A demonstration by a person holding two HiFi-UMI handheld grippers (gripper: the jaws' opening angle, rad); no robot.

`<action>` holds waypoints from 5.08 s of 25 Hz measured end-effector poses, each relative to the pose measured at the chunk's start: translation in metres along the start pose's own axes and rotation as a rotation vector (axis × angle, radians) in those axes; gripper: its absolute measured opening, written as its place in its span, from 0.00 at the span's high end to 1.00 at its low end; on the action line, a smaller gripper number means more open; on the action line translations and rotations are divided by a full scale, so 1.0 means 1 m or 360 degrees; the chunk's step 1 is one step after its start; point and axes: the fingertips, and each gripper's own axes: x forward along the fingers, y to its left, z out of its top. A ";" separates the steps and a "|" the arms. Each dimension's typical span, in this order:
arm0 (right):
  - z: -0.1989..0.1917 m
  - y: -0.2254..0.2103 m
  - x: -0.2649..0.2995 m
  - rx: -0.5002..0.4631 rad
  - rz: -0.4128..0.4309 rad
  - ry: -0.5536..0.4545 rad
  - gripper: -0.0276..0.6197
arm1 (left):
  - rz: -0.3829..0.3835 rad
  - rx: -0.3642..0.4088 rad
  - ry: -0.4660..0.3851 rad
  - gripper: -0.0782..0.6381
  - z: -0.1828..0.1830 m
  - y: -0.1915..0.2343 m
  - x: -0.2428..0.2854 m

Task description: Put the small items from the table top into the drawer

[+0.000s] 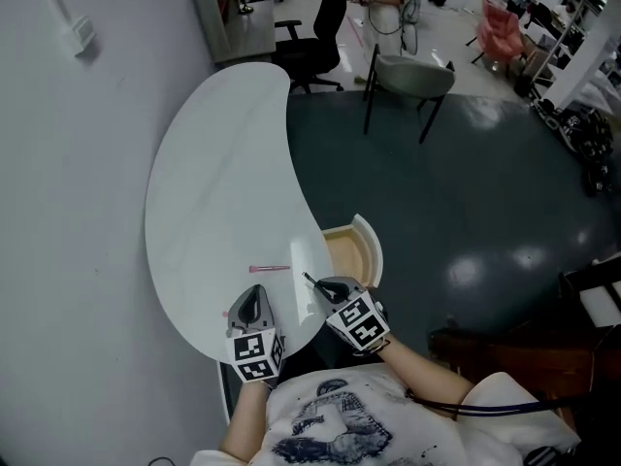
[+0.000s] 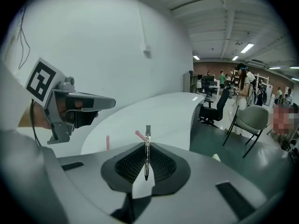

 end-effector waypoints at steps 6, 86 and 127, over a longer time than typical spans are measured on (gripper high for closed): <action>-0.035 -0.032 -0.067 0.0044 -0.0053 -0.0081 0.89 | -0.0024 0.0051 -0.0023 0.86 -0.010 -0.082 -0.008; -0.216 -0.235 0.142 0.1152 -0.0739 0.0251 0.89 | -0.0500 0.0356 0.0270 0.86 -0.073 -0.137 0.253; -0.281 -0.263 0.208 0.1133 -0.0840 0.0580 0.89 | -0.0541 0.0457 0.0352 0.86 -0.084 -0.143 0.260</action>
